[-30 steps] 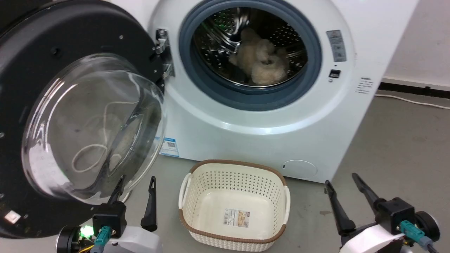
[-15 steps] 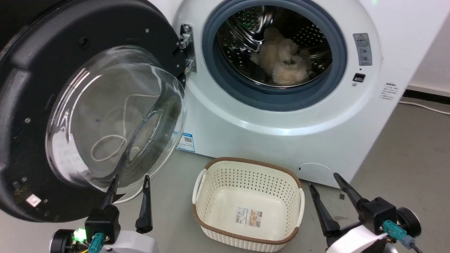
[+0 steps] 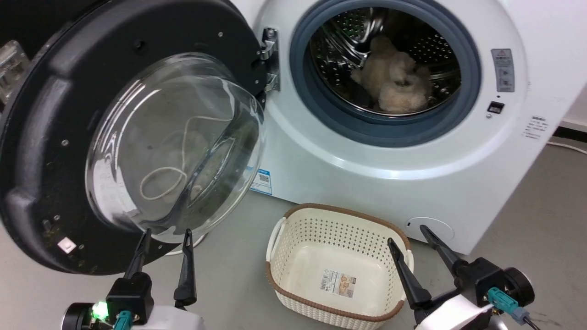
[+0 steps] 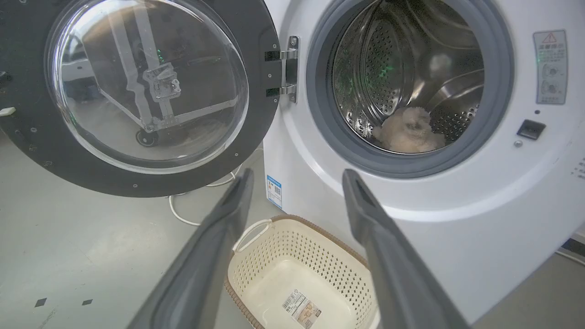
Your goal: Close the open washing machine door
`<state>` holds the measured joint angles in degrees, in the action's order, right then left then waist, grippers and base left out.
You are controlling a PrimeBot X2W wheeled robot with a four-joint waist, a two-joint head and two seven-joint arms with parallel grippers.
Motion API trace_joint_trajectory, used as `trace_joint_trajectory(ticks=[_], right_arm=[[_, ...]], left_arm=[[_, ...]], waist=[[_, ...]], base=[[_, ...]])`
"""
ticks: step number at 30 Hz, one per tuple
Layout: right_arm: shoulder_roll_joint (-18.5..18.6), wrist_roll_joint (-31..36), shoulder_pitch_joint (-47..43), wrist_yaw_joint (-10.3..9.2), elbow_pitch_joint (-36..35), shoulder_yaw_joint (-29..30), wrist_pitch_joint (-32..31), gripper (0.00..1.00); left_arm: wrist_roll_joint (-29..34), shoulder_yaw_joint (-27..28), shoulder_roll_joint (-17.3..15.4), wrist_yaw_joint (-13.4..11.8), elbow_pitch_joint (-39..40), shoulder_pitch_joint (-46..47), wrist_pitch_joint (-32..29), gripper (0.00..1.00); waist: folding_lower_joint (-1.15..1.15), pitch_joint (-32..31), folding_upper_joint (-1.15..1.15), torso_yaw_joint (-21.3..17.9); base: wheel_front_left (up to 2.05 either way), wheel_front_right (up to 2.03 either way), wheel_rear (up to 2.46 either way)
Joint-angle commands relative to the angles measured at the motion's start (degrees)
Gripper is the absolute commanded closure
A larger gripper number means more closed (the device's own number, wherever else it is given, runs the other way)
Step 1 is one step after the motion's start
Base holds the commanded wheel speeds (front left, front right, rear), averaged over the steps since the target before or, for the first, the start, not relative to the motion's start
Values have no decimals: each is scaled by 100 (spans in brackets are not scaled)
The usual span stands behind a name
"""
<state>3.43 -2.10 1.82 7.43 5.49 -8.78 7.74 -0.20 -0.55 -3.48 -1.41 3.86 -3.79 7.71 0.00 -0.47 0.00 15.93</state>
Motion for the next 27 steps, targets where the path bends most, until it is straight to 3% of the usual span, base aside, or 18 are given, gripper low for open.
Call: trace_joint_trajectory(ticks=[1,27], right_arm=[[39,-50,84,3,44,-39,61,0],[55,-147,124,4,236,-286,372,0]], left_arm=[[-58,25,-31,-31,30,-94,65,0],[-93,59,-37,-48,79,-200,376,0]], waist=[[0,0,0,50],[0,3,0,676]], base=[[0,0,0],[0,0,0]])
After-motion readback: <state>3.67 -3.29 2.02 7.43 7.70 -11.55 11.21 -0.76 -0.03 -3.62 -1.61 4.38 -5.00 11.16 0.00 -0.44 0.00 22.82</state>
